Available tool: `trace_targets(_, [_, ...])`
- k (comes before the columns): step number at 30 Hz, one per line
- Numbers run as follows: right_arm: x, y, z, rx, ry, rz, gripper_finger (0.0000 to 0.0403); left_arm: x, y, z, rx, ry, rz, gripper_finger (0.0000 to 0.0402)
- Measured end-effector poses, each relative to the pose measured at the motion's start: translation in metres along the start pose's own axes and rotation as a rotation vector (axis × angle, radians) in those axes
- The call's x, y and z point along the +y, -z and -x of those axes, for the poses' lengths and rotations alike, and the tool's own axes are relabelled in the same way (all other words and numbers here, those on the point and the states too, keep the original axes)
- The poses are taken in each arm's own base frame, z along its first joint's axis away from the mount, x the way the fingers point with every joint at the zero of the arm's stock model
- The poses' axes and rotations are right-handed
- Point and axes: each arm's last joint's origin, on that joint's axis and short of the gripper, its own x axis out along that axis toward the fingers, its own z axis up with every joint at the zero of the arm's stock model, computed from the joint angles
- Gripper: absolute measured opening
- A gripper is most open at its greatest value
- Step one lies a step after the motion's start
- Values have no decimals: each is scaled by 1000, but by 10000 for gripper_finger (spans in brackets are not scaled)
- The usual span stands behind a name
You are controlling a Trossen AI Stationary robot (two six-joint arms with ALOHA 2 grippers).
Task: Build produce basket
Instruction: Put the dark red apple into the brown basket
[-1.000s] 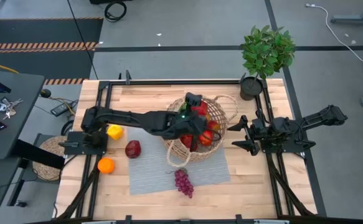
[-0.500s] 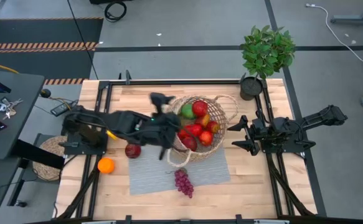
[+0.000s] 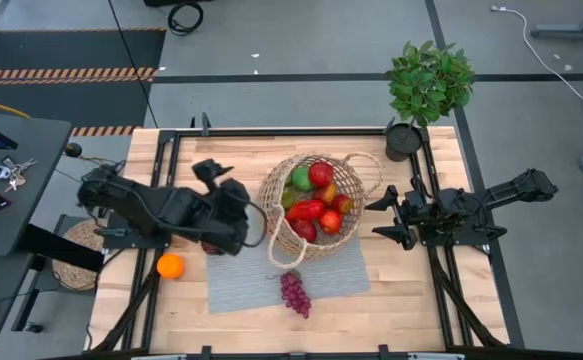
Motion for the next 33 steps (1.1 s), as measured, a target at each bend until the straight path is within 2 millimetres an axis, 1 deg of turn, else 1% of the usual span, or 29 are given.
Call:
trace_targets(3, [0, 0, 0, 1, 1, 0, 348, -1, 25, -8, 49, 24, 73, 386])
trace_targets(7, [0, 0, 0, 1, 0, 0, 348, -15, 62, -24, 171, 140, 167, 386])
trace_targets(12, [0, 0, 0, 1, 1, 0, 348, -45, 102, -49, 264, 325, 290, 386])
trace_targets(16, [0, 0, 0, 1, 1, 1, 348, -68, 125, -66, 305, 427, 371, 386])
trace_targets(19, [0, 0, 0, 1, 1, 0, 348, -77, 142, -76, 341, 420, 404, 386])
trace_targets(23, [0, 0, 0, 1, 1, 0, 348, -82, 158, -85, 375, 384, 427, 386])
trace_targets(29, [0, 0, 0, 1, 0, 0, 348, -90, 169, -86, 397, 392, 493, 386])
trace_targets(33, [0, 0, 0, 1, 1, 0, 348, -94, 183, -89, 451, 368, 545, 386])
